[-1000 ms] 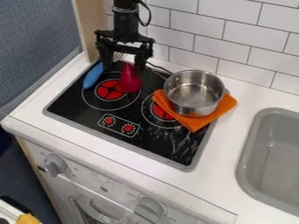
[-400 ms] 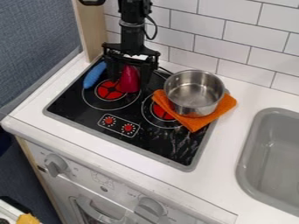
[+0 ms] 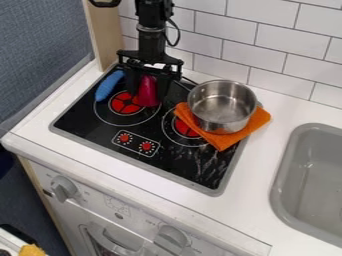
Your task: Move red object in the bottom corner on the right of the burner
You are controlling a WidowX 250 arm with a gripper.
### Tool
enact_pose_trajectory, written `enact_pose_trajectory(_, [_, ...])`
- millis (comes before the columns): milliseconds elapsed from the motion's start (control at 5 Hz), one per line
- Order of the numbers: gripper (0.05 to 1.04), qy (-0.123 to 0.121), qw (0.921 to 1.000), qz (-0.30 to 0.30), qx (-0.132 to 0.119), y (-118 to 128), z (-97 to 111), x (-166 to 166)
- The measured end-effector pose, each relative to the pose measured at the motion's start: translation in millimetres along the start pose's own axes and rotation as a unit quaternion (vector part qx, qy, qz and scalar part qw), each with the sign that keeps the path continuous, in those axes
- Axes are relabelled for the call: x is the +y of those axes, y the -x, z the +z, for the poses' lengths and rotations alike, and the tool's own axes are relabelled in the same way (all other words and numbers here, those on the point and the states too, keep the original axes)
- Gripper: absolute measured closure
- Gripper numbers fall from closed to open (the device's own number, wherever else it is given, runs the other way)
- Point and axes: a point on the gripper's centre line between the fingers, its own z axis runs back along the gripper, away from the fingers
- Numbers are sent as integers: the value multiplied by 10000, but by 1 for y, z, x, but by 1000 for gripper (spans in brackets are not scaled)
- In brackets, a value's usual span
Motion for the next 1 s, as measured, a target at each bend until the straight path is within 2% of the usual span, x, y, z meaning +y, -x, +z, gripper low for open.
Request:
enact_pose_trajectory(200, [359, 8, 9999, -61, -140, 7, 13, -2])
enact_pose_trajectory(400, [359, 37, 9983, -194, -544, 23, 51, -19])
enact_pose_trajectory(600, [359, 191, 9985, -431, -290, 49, 42, -49])
enact_pose_trajectory(800, [359, 158, 9948, -995, -179, 89, 31, -87])
enact_pose_trajectory(1000, [359, 80, 9945, -1032, -185, 109, 20, -96])
